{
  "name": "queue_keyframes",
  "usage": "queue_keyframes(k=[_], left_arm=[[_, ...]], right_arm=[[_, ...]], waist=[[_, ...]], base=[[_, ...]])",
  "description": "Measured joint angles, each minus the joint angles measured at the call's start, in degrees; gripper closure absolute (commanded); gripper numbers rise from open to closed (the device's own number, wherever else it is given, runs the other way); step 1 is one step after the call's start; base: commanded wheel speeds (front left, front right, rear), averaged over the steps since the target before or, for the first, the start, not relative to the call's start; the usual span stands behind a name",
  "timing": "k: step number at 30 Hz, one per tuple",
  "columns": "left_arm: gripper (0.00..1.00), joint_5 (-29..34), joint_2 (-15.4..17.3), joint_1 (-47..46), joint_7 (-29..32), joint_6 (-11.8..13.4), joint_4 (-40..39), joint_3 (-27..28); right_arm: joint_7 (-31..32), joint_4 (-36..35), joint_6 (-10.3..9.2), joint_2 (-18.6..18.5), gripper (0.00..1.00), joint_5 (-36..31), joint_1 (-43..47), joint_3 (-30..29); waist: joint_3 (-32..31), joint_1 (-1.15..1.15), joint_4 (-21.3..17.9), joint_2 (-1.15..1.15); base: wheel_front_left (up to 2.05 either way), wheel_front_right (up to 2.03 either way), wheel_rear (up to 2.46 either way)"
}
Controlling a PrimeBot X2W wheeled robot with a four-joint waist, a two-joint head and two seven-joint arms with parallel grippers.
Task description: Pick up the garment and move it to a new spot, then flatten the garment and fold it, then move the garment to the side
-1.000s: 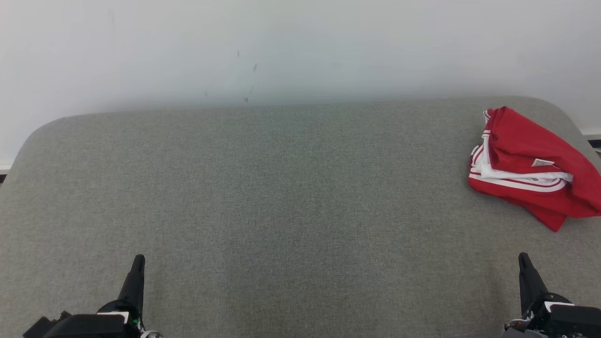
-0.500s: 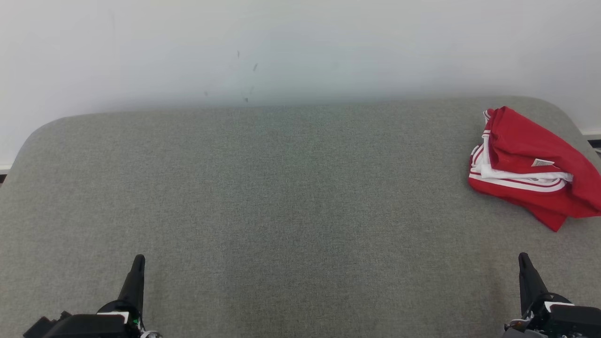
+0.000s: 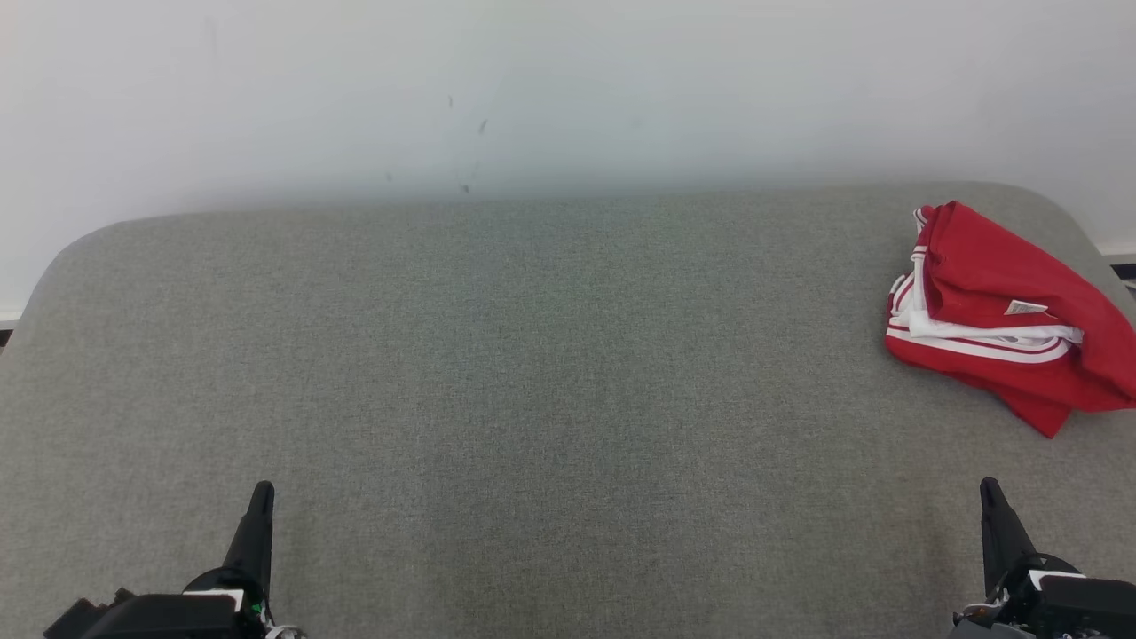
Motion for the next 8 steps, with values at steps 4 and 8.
queue_keyframes(k=[4,8], left_arm=[[1.00,0.0,0.0,0.0,0.0,0.0,0.0,0.0],[1.00,0.0,0.0,0.0,0.0,0.0,0.0,0.0]], right_arm=[[0.0,0.0,0.00,0.0,1.00,0.0,0.0,0.0],[0.0,0.0,0.00,0.0,1.00,0.0,0.0,0.0]], waist=[[0.0,0.00,0.0,0.00],[0.0,0.00,0.0,0.00]], base=[[0.00,0.00,0.00],[0.00,0.00,0.00]])
